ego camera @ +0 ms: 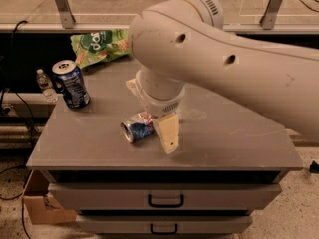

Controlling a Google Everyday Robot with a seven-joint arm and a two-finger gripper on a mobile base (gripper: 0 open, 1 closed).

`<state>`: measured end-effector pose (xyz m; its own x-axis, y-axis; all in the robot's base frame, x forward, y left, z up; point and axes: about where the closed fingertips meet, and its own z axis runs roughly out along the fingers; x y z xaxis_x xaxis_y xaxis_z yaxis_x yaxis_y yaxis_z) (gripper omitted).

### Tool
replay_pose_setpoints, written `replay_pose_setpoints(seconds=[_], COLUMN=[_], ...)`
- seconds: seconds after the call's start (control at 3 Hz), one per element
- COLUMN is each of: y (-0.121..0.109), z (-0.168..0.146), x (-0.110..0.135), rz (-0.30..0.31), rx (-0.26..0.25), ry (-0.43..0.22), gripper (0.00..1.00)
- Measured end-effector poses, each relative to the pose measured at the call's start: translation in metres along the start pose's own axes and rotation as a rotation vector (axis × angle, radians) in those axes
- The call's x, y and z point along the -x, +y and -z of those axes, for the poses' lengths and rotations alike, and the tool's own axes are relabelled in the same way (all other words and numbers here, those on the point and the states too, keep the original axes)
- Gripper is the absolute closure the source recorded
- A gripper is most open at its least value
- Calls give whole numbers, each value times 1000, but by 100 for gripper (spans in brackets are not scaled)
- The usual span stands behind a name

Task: Knock redbull can over

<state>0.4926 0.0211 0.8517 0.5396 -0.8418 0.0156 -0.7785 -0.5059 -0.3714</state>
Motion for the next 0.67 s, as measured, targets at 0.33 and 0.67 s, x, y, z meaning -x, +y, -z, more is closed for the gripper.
replay_pose_setpoints(seconds=[0.33,0.67], y=[-5,-3], z=[25,43], x=[-15,-44], rz=[-24,-71], rx=[-13,-10], ry=[-6,-23], gripper=[0,0])
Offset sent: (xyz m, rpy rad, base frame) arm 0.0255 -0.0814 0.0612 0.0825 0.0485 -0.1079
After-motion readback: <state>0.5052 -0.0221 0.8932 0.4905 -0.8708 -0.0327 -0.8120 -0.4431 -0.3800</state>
